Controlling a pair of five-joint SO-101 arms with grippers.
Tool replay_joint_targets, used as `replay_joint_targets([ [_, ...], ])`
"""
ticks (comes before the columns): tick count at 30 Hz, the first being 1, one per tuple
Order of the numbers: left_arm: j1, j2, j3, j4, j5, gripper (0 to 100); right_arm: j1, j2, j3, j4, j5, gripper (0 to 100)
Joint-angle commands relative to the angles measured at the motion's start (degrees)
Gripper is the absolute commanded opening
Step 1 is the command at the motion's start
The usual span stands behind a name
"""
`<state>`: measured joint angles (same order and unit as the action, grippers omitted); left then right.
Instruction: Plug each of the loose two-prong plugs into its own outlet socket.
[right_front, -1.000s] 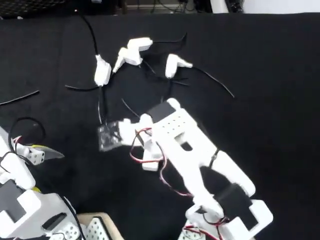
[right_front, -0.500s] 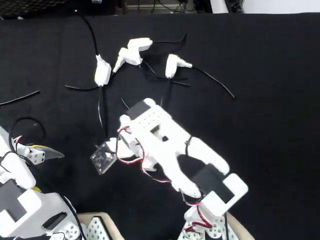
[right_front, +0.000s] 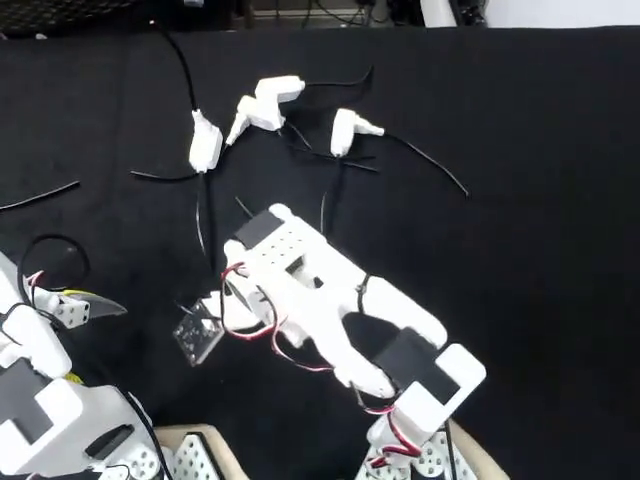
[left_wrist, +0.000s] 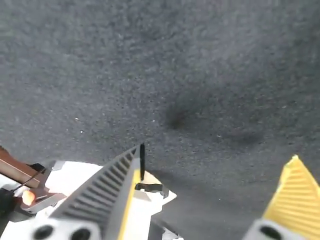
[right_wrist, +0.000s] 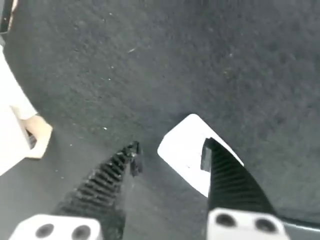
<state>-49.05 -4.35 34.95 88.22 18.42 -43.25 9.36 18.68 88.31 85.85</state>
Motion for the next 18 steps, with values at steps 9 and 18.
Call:
replay_joint_targets([
  [9, -0.22, -2.11, -0.31, -0.18, 0.53, 42, -0.35, 5.93, 6.46, -12.31, -6.33, 19.8],
  [18, -0.13, -2.20, -0.57, -0.09, 0.62, 42, 1.23, 3.12, -0.04, -7.56, -12.31, 19.8],
])
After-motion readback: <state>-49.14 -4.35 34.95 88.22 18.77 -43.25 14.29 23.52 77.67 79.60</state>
